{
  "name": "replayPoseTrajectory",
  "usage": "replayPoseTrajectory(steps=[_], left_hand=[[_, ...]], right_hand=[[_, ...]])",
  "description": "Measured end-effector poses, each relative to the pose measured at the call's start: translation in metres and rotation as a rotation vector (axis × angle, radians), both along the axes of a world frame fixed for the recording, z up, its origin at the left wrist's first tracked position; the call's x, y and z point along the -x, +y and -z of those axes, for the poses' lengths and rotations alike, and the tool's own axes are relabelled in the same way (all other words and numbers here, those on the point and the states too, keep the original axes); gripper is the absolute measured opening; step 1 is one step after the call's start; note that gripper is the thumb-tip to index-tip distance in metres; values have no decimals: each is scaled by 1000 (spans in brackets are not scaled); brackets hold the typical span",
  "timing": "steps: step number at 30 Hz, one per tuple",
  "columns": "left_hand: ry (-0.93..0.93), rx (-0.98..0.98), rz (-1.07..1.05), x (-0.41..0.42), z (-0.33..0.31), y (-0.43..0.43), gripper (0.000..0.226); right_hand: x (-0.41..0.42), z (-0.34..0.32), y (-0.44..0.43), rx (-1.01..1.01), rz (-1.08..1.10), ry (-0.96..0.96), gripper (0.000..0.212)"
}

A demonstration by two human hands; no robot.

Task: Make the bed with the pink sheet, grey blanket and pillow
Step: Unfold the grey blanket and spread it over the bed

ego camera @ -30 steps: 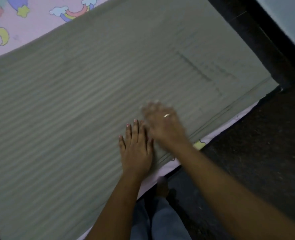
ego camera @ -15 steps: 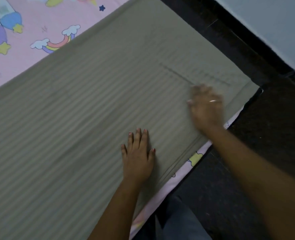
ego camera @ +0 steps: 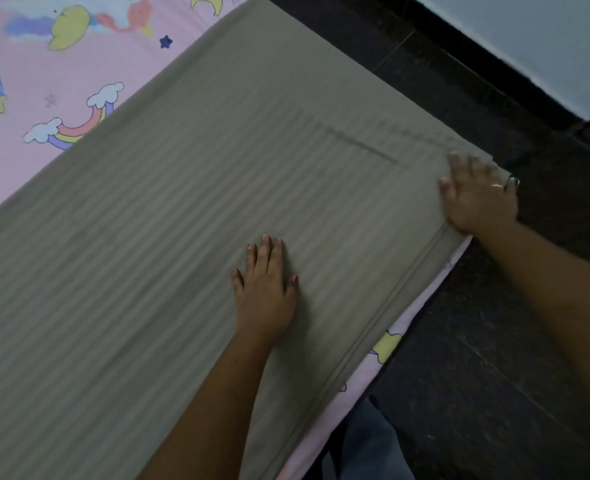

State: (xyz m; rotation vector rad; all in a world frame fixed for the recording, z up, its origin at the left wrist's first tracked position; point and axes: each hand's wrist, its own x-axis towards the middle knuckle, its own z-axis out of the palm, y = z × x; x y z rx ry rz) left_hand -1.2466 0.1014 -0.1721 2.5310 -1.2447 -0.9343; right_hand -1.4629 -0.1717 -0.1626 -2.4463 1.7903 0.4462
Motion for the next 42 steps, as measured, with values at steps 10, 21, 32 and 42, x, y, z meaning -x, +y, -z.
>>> replayPoseTrajectory(steps=[10, 21, 32, 42], left_hand=[[-20, 37, -57, -7, 14, -53, 61], [-52, 19, -63, -26, 17, -94, 65], [-147, 112, -137, -46, 29, -121, 65], [-95, 8, -91, -79, 21, -182, 71]], right_hand=[[-141, 40, 109, -85, -846, -296, 54], [-66, 26, -75, 131, -91, -161, 56], [-202, 54, -11, 14, -927, -274, 54], [-185, 29, -103, 267, -399, -260, 56]])
